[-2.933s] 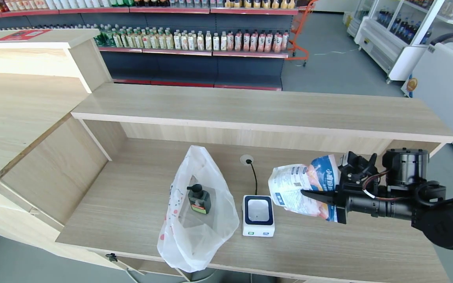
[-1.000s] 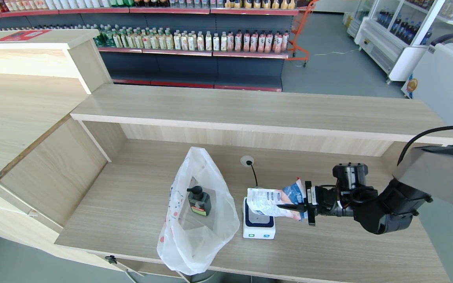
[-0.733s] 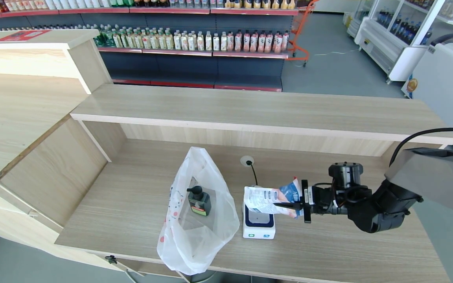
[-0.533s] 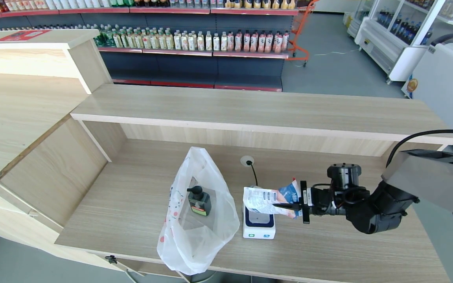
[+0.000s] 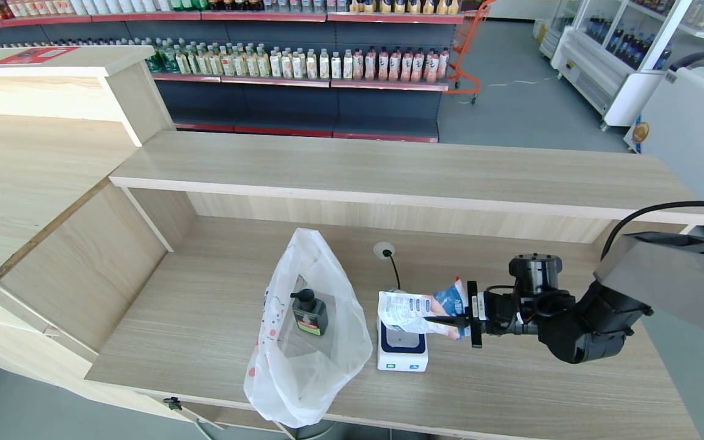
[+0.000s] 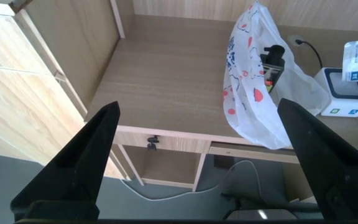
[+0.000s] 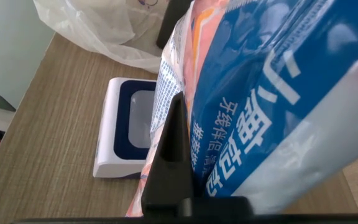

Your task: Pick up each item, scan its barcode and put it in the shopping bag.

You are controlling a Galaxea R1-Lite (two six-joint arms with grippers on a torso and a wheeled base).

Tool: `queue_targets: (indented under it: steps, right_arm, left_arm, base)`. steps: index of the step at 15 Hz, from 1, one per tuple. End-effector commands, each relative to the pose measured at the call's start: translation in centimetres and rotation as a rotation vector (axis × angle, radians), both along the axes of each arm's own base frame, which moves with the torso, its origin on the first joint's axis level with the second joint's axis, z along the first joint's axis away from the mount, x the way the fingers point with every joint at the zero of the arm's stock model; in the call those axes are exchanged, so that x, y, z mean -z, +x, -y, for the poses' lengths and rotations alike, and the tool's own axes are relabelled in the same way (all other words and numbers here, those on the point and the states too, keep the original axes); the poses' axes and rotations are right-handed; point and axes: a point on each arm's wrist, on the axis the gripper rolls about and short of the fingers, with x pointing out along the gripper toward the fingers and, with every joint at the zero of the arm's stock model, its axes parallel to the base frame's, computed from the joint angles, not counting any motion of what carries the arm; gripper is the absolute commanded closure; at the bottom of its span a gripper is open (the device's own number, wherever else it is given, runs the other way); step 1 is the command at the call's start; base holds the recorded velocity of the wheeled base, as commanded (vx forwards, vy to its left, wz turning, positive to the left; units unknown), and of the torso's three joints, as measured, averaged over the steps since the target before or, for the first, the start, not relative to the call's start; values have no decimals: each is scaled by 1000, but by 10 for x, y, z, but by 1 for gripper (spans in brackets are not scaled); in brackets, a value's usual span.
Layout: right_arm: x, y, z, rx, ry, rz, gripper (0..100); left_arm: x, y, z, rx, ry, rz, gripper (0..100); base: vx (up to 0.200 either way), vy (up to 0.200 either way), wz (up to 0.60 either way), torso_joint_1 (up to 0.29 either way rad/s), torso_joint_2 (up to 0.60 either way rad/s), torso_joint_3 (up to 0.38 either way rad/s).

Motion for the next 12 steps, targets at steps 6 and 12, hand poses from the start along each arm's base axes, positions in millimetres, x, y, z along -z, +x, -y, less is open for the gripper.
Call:
queue_targets:
  steps: [6,12]
  right_arm:
    - [-20,-4,7,3,18,12,100]
    - [-133,-77,50,320,283,-592,100]
  left_arm:
    - [0,0,0,-1,0,0,0]
    - [0,0,0,1,0,0,0]
  base:
    - [0,0,0,0,0,0]
    - [0,0,0,0,0,0]
